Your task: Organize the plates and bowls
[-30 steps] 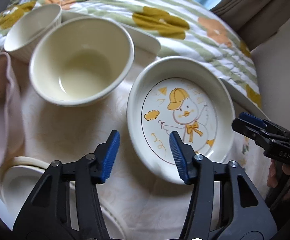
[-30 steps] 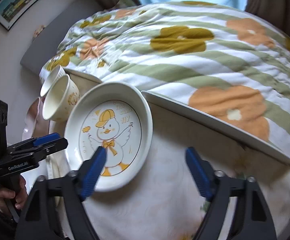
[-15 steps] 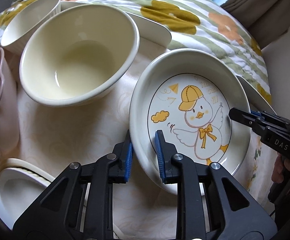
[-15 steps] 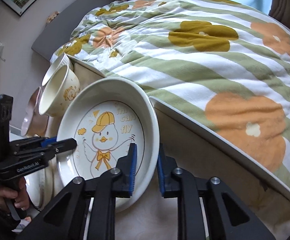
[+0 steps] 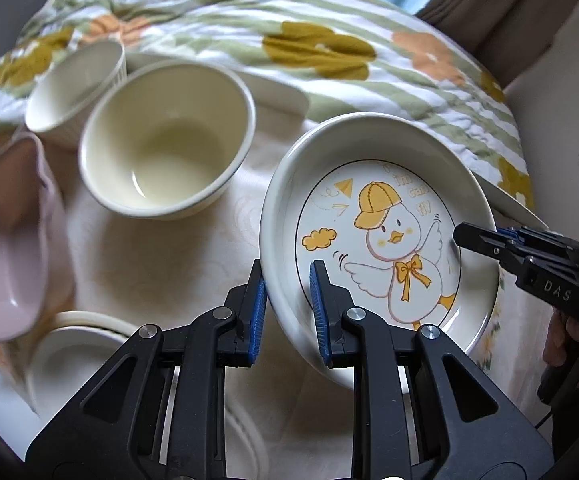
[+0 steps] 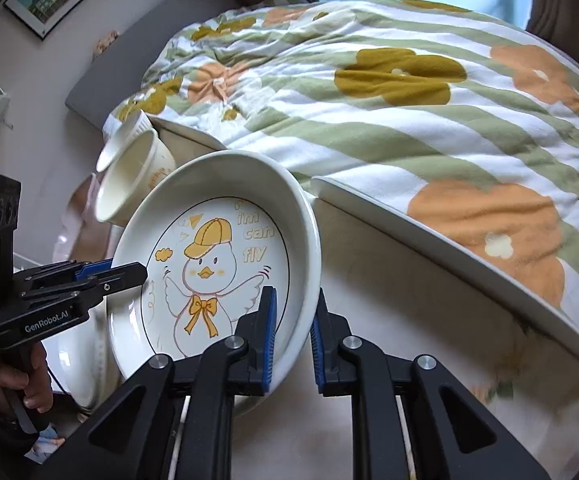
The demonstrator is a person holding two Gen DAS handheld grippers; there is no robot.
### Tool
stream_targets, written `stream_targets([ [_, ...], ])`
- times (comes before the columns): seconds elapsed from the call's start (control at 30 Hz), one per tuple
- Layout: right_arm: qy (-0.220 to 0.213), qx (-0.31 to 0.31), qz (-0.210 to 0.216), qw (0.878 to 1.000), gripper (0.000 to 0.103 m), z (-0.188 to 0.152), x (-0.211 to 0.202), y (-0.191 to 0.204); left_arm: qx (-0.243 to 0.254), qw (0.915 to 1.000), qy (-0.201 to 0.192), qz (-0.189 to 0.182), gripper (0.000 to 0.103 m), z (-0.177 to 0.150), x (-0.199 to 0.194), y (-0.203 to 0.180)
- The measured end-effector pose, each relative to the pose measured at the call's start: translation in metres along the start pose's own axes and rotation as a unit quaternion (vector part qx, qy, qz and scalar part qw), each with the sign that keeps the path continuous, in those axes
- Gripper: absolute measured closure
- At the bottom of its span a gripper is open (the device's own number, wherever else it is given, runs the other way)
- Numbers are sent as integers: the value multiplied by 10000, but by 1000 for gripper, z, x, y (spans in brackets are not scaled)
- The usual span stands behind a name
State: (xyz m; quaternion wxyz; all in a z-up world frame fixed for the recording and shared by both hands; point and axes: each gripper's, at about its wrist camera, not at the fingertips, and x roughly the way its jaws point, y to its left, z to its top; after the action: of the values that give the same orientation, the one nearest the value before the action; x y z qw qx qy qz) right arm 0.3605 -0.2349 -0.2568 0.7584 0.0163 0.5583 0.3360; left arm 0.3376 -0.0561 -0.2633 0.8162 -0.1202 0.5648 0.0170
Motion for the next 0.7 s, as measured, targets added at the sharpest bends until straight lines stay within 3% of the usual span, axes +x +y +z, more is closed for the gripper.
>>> stream_targets([
  [0.2, -343, 118, -124, 9993, 88, -17, -38, 33, 333, 9988, -302, -213, 84, -17, -47, 6],
  [0.43, -708, 458, -309, 9960, 88, -50, -65, 95, 723, 9944, -534, -551, 84, -44, -104, 46],
  [0.7, -959, 1026, -602, 9883, 88, -89, -60, 165, 1318, 9870, -414, -817, 84, -69, -133, 104],
])
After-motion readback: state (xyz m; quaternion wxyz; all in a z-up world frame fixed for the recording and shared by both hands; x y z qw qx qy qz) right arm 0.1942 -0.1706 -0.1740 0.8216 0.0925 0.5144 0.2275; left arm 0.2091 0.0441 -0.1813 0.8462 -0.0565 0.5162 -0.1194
